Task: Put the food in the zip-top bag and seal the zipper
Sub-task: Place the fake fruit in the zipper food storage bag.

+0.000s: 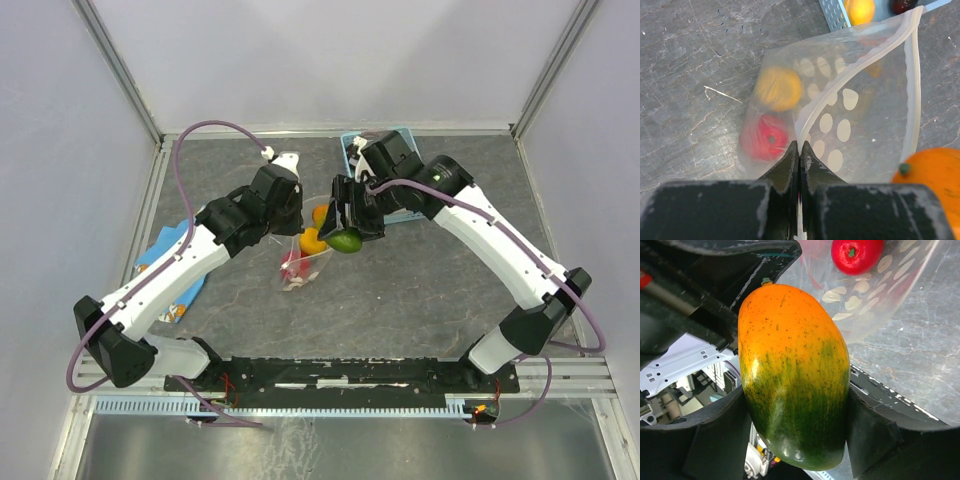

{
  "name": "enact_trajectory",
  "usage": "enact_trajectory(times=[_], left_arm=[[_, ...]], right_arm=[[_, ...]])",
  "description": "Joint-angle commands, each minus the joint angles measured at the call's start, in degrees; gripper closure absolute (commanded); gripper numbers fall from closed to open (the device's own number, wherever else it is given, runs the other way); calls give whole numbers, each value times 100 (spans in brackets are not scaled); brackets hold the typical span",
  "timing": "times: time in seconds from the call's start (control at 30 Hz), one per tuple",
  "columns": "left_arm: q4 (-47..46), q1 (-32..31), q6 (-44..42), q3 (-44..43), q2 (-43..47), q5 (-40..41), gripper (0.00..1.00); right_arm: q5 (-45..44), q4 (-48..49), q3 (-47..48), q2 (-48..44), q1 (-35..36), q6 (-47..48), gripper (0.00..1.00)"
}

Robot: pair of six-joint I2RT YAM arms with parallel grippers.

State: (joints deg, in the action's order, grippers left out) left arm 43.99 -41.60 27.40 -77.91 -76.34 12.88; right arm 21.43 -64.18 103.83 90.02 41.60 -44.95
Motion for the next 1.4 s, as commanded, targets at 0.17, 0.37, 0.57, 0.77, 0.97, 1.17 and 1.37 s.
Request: enact_trajectory(times=[0.17,0.37,0.57,0.77,0.97,1.17,1.37], left_arm=[[-316,-347,223,-171,360,527,97],[-366,-506,186,-88,411,473,97],[-488,-657,236,149,489,401,97],[-488,-707,292,241,497,341,97],[-488,-753,292,238,469,229,97],[-496,-751,374,154,440,69,97],[-517,-753,493,170,388,-92,97]], right_arm=[[301,795,-577,146,34,-762,69],[-50,1224,-899,156,16,-1297,68],[-100,1863,-1245,63,-94,-2197,68],[-577,2130,-1662,-184,-206,-2685,66],[-489,2877,-2079,-278,-276,-3105,62],[-618,2562,-1984,-105,-275,-2655,48],[-899,2364,-2019,-170,-275,-2451,32]])
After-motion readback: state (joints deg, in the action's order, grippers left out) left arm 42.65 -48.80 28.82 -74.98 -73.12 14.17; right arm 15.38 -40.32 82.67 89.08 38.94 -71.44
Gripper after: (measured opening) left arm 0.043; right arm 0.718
